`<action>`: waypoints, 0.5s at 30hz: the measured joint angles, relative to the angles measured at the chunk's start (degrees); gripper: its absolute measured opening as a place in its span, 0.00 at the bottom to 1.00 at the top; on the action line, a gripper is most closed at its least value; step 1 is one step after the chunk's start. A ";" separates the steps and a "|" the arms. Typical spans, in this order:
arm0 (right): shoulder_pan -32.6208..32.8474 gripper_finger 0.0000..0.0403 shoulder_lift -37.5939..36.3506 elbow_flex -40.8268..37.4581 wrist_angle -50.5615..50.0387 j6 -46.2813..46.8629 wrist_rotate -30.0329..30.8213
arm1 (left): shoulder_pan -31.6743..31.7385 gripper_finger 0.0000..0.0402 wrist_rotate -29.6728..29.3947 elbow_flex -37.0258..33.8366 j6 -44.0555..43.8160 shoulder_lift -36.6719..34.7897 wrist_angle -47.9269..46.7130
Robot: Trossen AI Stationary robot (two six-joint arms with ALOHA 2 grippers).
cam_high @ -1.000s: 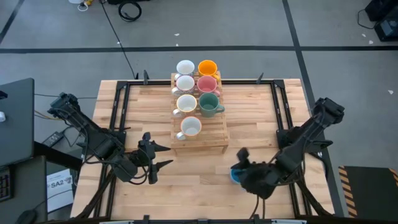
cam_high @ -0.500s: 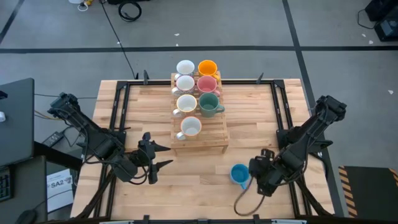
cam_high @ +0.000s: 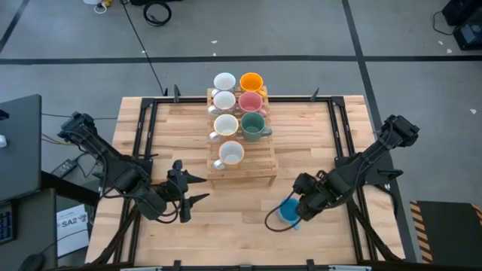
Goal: Place coffee mugs
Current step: Put the blue cup on the shelf aligned with the other green cup
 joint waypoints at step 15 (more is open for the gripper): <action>-1.72 0.34 0.00 0.00 4.40 -3.15 1.39 | 0.00 0.56 -0.02 0.00 0.00 0.00 -0.02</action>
